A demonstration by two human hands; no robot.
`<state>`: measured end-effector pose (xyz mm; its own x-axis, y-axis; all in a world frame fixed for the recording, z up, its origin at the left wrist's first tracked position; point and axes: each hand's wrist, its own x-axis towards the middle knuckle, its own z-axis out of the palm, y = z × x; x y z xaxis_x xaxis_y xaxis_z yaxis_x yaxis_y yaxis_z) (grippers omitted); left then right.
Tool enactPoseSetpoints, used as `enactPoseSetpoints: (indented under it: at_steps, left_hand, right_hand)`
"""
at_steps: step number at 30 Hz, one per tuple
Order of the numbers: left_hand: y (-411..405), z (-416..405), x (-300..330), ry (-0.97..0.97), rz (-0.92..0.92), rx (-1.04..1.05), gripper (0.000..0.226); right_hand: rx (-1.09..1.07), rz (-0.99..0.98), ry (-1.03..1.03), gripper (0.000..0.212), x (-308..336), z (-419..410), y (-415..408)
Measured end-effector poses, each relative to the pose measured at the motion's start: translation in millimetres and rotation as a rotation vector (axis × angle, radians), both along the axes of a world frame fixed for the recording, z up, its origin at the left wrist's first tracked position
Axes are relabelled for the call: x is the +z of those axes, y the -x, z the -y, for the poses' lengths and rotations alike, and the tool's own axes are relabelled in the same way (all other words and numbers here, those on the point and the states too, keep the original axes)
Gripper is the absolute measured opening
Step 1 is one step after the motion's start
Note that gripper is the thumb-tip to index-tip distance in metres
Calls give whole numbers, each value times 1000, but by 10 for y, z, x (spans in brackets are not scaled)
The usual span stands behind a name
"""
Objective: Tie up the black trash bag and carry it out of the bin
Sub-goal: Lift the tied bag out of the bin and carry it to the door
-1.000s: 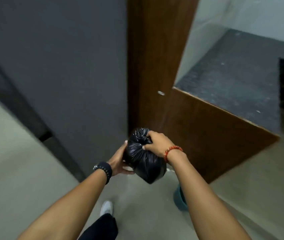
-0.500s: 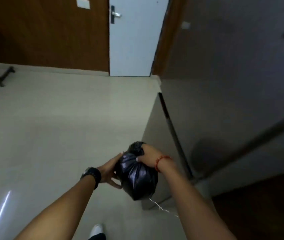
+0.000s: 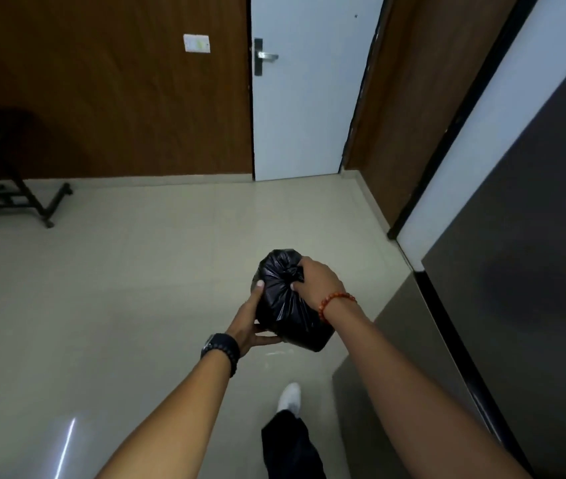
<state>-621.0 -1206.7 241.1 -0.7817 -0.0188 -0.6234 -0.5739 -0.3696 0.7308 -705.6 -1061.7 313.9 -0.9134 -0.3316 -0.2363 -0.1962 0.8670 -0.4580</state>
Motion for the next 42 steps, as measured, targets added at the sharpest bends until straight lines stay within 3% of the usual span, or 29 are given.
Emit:
enactPoseSetpoints:
  at_steps: [5, 7, 9, 11, 15, 20, 26, 32, 35, 42]
  left_hand:
    - [1236, 394, 10, 70, -6, -31, 61]
    - [2162, 722, 57, 100, 1, -77, 58]
    - [2291, 834, 155, 147, 9, -93, 53]
    - [3065, 1200, 229, 151, 11, -84, 48]
    - [3864, 1658, 364, 177, -2, -65, 46]
    - [5349, 2508, -181, 145, 61, 14, 52]
    - [7011, 3490, -606, 143, 117, 30, 53]
    - [7259, 3529, -454, 153, 50, 0, 76]
    - [7322, 3559, -348, 242, 11, -40, 77]
    - [7410, 3594, -106, 563, -250, -147, 78]
  right_hand:
    - [-6, 0, -21, 26, -53, 340, 1233]
    - [-16, -2, -33, 26, -39, 614, 2214]
    - [15, 6, -22, 27, 63, 662, 2347]
    - [33, -8, -31, 25, 117, 1019, 3174]
    - [76, 5, -24, 26, 211, 1503, 3980]
    - [159, 17, -133, 27, -209, 2510, 5587]
    - [110, 35, -174, 27, -458, 3512, 7150]
    - [60, -85, -132, 36, -331, 3448, 7239]
    - [69, -121, -100, 42, -247, 3471, 7301]
    - [99, -137, -92, 30, -156, 3570, 7265]
